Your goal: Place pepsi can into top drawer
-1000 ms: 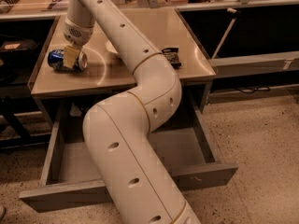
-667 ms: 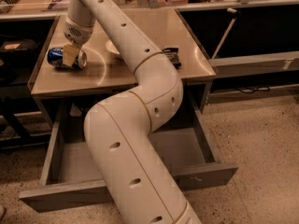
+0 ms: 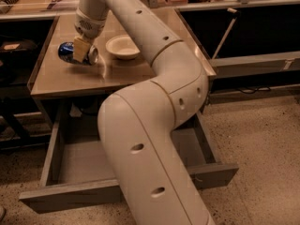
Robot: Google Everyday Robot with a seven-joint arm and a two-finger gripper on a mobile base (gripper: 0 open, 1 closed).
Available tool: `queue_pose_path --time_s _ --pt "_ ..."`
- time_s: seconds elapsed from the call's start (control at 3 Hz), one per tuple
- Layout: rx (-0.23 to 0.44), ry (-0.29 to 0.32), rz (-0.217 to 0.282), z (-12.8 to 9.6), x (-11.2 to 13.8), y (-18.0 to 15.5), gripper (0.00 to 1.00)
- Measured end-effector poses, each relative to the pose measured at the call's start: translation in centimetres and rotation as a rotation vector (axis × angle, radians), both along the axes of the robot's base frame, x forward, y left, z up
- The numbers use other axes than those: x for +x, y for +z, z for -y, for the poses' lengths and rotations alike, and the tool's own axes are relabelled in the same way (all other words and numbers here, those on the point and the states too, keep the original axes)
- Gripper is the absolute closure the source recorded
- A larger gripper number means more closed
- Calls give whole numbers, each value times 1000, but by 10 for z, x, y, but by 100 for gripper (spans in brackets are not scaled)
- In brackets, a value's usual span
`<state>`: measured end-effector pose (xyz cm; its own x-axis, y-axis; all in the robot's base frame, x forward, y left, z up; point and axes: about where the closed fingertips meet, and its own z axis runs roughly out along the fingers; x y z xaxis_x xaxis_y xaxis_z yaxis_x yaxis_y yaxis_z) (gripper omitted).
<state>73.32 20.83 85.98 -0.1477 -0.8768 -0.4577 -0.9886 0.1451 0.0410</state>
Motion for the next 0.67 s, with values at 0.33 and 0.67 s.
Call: queue_pose_path --time_s 0.33,0.67 --pt "-3 -48 -8 32 -23 24 100" --pt "-47 8 -31 46 -65 27 100"
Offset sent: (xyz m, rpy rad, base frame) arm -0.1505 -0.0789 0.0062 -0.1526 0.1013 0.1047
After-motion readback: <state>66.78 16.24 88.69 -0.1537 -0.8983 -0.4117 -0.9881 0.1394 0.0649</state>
